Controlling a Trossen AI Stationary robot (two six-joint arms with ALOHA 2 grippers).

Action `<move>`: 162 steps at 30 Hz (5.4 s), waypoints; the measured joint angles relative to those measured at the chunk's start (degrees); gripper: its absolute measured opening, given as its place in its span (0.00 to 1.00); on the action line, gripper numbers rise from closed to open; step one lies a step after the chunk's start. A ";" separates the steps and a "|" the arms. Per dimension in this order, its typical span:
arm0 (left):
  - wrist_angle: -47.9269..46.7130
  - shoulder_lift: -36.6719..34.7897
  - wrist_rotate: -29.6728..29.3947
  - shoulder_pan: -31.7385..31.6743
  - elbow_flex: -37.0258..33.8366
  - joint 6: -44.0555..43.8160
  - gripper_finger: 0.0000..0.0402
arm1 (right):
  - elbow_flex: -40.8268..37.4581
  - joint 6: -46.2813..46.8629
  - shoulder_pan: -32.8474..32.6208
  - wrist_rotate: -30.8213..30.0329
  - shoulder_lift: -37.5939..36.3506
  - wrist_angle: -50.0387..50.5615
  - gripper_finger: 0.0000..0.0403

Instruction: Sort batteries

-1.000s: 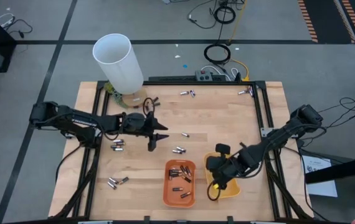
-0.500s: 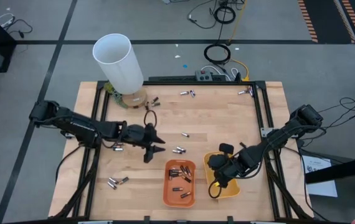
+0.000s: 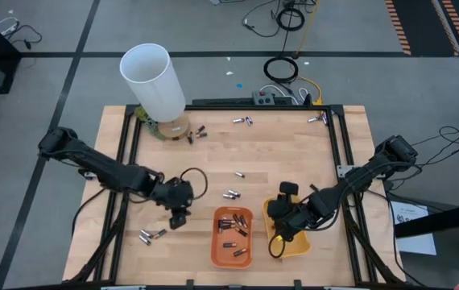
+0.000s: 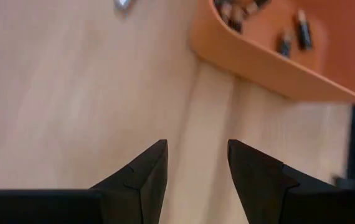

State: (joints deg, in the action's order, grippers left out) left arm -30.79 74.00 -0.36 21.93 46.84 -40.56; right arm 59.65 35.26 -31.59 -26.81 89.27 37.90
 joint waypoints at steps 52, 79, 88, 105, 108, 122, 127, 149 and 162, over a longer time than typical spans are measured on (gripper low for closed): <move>-6.75 18.31 -4.70 26.58 -1.98 -36.70 0.26 | 2.94 -23.12 1.57 -15.08 -0.02 -8.77 0.40; -14.14 14.45 -19.80 16.52 11.76 -13.78 0.12 | -20.43 -35.06 16.76 13.36 -17.68 -48.29 0.40; 11.35 11.23 -27.11 11.89 14.24 10.63 0.12 | -20.43 -35.54 17.00 13.31 -17.18 -48.19 0.40; 26.71 23.45 -8.35 2.76 14.29 21.40 0.12 | -20.39 -33.09 17.00 13.38 -17.18 -47.69 0.40; 26.81 24.32 -6.47 1.46 14.29 21.38 0.12 | -20.39 -32.41 17.00 13.38 -17.18 -47.30 0.40; 26.45 24.33 -5.42 0.20 14.29 21.40 0.21 | -20.37 -31.38 17.00 13.40 -17.18 -46.18 0.40; 26.47 24.33 -5.44 0.20 14.29 21.40 0.25 | -20.37 -31.38 17.00 13.40 -17.18 -46.18 0.40; 16.21 14.80 -10.53 -0.24 14.34 22.44 0.28 | -19.82 -30.48 17.72 -4.06 -17.25 -46.90 0.40; 28.51 6.79 -24.48 4.95 0.47 27.53 0.28 | -15.68 -25.76 35.41 13.58 -17.22 -33.03 0.40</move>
State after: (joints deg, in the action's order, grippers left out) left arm -2.28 80.79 -24.84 26.88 47.31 -13.03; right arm 43.98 9.50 3.82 -13.23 72.06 4.87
